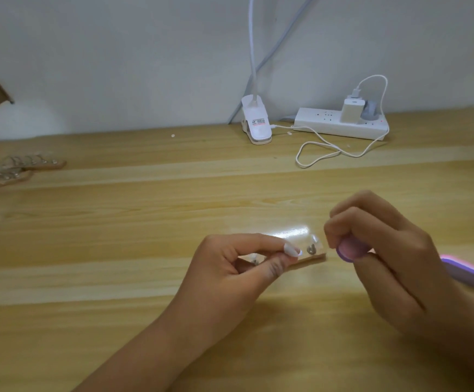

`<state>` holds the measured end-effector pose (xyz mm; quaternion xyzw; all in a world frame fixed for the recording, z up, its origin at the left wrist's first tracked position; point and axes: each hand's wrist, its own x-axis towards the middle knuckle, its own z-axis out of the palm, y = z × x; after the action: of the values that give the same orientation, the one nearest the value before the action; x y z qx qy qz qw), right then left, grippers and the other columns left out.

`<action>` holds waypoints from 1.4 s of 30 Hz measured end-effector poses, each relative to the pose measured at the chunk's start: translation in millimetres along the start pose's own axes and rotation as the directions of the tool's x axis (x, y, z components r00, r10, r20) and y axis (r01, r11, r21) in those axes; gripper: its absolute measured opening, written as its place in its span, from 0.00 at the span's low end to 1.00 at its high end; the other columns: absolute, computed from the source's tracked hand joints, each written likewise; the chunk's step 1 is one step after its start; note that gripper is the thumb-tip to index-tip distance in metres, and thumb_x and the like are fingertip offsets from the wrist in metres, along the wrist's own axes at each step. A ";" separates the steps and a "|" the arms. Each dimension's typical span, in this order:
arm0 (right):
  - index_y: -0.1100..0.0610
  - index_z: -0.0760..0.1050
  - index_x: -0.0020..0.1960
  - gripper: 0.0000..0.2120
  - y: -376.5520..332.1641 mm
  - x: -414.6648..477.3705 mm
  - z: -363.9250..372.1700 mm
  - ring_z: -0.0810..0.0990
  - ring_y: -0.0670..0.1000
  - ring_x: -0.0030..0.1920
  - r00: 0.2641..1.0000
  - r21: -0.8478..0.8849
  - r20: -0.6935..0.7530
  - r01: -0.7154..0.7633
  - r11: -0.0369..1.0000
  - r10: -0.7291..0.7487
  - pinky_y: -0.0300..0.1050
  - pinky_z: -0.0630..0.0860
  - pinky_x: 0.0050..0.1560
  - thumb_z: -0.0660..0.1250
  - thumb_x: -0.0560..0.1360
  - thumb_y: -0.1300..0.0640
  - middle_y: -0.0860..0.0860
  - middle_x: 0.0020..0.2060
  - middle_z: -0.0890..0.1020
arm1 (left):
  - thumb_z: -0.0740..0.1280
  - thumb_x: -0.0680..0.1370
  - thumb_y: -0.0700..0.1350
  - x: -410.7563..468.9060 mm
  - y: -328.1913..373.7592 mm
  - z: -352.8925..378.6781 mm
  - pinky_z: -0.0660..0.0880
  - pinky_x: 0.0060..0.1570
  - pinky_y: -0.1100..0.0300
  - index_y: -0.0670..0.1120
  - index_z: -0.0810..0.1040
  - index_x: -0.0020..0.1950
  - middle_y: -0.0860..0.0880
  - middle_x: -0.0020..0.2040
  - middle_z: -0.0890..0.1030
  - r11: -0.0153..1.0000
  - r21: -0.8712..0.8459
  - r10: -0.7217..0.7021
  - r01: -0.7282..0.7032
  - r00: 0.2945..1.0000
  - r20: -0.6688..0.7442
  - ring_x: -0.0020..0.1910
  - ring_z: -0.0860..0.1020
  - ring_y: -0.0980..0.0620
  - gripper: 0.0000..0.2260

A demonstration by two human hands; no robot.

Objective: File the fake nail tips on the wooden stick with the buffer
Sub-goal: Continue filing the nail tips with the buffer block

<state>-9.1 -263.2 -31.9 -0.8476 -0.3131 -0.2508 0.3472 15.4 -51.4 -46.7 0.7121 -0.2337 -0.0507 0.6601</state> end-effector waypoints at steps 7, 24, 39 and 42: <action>0.56 0.74 0.55 0.13 -1.7 -3.7 7.7 0.67 0.48 0.30 0.997 -0.010 0.062 -0.052 0.999 0.052 0.44 0.68 0.30 0.62 0.71 0.56 0.44 0.34 0.67 | 0.70 0.77 0.39 -0.3 -6.3 1.8 0.64 0.26 0.67 0.48 0.86 0.46 0.55 0.38 0.84 0.990 0.126 0.053 -0.061 0.997 0.061 0.24 0.70 0.61 0.06; 0.49 0.83 0.47 0.08 23.5 3.7 -0.9 0.66 0.43 0.27 0.954 0.368 -0.007 -0.276 0.888 0.299 0.32 0.68 0.33 0.78 0.70 0.50 0.44 0.26 0.69 | 0.66 0.77 0.55 -1.0 5.0 -12.5 0.64 0.34 0.78 0.53 0.81 0.62 0.60 0.51 0.84 0.765 0.598 0.286 -0.238 0.958 0.015 0.28 0.71 0.61 0.15; 0.41 0.82 0.47 0.13 34.3 1.0 14.4 0.67 0.44 0.28 0.925 0.066 0.107 -0.374 0.925 0.366 0.46 0.67 0.35 0.76 0.68 0.36 0.42 0.26 0.70 | 0.71 0.74 0.53 4.8 -3.2 -16.2 0.75 0.47 0.56 0.55 0.82 0.52 0.59 0.46 0.77 0.650 0.758 0.034 -0.060 0.998 0.050 0.45 0.78 0.57 0.08; 0.37 0.80 0.49 0.17 34.5 1.7 4.7 0.68 0.44 0.28 0.899 0.056 0.174 -0.416 0.908 0.401 0.40 0.66 0.34 0.70 0.63 0.32 0.41 0.26 0.71 | 0.70 0.75 0.53 4.2 -2.0 -17.5 0.75 0.46 0.56 0.55 0.82 0.50 0.58 0.46 0.77 0.653 0.755 0.026 -0.063 0.998 0.061 0.44 0.78 0.57 0.06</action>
<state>17.4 -278.5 -48.6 -0.8948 -0.1661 -0.0893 0.4047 26.4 -37.0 -45.4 0.9148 -0.2658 0.0514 0.2997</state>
